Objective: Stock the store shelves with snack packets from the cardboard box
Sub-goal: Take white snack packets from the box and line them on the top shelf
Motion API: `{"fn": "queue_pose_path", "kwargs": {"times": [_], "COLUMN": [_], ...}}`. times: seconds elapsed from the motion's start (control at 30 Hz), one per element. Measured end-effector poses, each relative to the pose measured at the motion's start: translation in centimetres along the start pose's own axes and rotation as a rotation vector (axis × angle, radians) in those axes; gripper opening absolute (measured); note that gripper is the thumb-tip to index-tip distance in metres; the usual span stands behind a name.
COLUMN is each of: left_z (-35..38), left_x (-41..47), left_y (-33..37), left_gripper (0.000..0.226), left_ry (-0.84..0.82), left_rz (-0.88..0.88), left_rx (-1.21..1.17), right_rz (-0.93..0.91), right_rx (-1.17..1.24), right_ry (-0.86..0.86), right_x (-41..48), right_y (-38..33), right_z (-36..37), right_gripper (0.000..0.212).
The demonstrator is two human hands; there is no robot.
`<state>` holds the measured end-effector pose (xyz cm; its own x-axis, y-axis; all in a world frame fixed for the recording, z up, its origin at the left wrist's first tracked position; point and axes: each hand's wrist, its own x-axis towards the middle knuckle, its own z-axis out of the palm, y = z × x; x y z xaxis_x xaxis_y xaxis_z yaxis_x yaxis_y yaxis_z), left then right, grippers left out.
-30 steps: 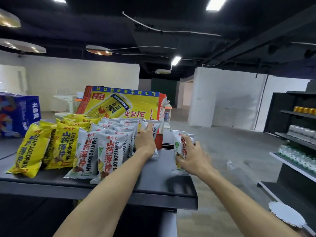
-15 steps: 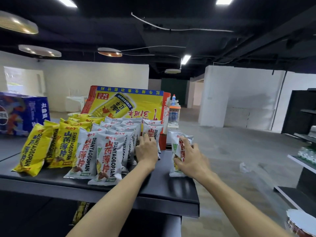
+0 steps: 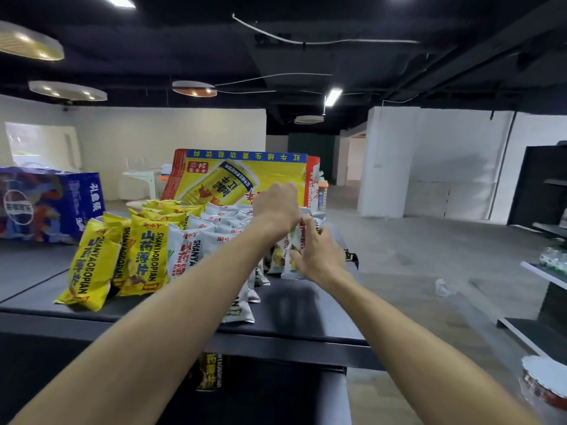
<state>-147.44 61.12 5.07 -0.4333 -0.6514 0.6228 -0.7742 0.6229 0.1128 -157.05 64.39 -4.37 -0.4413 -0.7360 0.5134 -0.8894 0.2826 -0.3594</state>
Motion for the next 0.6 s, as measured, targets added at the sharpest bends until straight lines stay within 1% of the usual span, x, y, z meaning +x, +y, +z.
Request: {"fn": "queue_pose_path", "kwargs": {"times": [0.1, 0.2, 0.33, 0.4, 0.5, 0.6], "left_z": [-1.6, -0.7, 1.7, 2.6, 3.4, 3.3], "left_x": [0.2, -0.4, -0.9, -1.1, -1.3, -1.6], "left_y": [-1.4, -3.0, -4.7, -5.1, -5.3, -5.2], "left_gripper": [0.018, 0.011, 0.028, 0.029, 0.025, 0.022], "left_ry": [0.014, -0.003, -0.005, 0.008, 0.029, 0.026], "left_rz": [-0.013, 0.014, 0.043, 0.078, 0.129, 0.148], "left_rx": [-0.008, 0.011, -0.044, -0.071, -0.086, -0.1], "right_rz": [0.028, 0.058, 0.095, 0.106, 0.103, 0.046], "right_rx": [-0.019, -0.069, -0.116, -0.122, -0.04, 0.07], "right_ry": [0.021, 0.015, 0.012, 0.006, 0.004, 0.006], "right_x": [0.1, -0.5, -0.8, -1.1, -1.9, -3.3], "right_y": [-2.2, -2.9, -2.9, -2.9, -2.7, -2.1], "right_z": [1.9, 4.0, 5.1, 5.4, 5.5, 4.5], "right_gripper": [0.072, 0.076, 0.089, 0.098, 0.111, 0.113]}}
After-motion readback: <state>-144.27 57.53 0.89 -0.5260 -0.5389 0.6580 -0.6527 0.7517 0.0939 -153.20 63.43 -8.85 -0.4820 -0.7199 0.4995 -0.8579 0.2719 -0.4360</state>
